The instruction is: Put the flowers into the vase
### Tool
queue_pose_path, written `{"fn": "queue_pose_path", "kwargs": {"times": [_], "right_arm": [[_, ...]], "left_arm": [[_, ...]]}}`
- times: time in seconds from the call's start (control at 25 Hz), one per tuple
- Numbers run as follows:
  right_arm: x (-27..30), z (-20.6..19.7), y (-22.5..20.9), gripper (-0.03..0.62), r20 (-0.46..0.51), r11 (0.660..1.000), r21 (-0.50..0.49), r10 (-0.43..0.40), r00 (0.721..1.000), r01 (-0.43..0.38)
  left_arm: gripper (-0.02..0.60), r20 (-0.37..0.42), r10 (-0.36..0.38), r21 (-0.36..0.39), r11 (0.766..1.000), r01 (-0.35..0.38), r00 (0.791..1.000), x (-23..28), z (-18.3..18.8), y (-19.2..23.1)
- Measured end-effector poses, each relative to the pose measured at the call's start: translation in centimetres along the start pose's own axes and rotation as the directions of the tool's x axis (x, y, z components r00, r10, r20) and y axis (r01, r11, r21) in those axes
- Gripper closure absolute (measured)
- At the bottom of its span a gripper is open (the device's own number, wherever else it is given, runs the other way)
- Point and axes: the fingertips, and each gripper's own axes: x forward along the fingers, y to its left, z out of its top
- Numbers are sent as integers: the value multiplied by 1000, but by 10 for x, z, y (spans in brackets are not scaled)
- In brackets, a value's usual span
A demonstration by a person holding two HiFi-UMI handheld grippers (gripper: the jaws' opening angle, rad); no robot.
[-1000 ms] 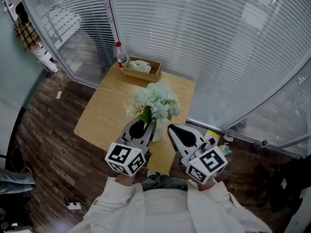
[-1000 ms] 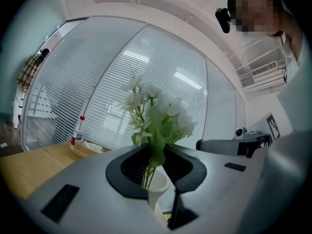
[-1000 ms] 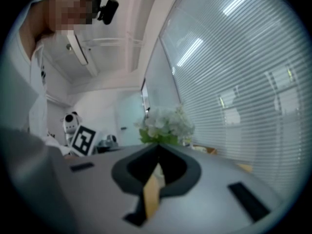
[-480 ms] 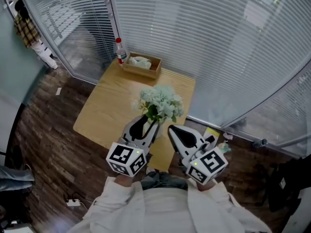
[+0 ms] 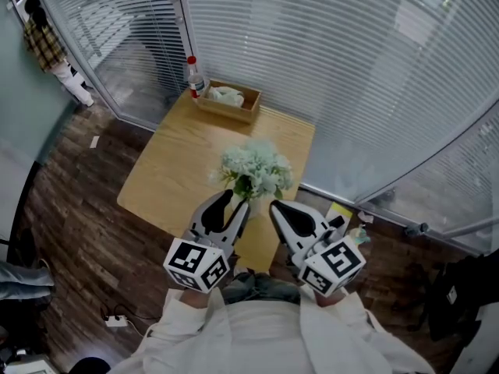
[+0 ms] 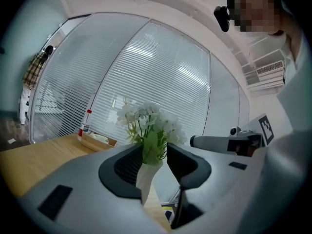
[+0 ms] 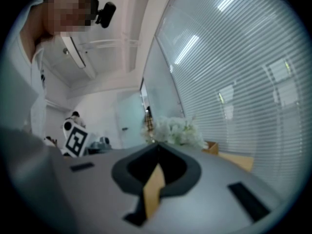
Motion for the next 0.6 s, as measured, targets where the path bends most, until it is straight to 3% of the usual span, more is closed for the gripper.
{"fn": "queue_pose_path", "kwargs": {"times": [0.28, 0.6], "right_arm": [[-4, -5, 3, 582, -9, 1000, 12, 9, 1000, -9], [-7, -13, 6, 582, -29, 999, 32, 22, 999, -21]], "left_arm": [[436, -19, -5, -51, 999, 4, 1000, -14, -13, -9], [436, 6, -111, -86, 990, 111, 994, -16, -14, -35]]}}
